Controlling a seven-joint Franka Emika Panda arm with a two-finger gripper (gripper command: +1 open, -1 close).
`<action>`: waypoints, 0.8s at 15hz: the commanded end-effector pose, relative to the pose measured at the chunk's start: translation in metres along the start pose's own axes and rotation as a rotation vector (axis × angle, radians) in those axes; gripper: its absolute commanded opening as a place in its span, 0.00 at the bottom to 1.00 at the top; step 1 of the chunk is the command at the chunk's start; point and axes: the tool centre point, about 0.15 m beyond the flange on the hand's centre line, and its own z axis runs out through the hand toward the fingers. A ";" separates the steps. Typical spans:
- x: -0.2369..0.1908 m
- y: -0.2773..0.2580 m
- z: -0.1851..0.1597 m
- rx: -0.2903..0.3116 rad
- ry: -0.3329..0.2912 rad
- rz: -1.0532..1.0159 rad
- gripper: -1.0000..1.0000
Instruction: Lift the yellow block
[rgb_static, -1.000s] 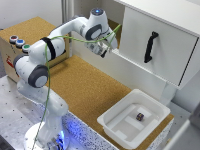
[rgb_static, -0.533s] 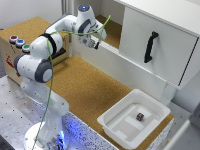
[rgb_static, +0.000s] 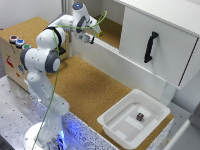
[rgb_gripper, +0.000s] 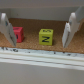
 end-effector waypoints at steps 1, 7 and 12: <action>0.053 -0.018 0.046 -0.184 -0.063 0.074 1.00; 0.068 0.008 0.074 -0.181 -0.090 0.159 1.00; 0.079 0.020 0.079 -0.198 -0.083 0.166 0.00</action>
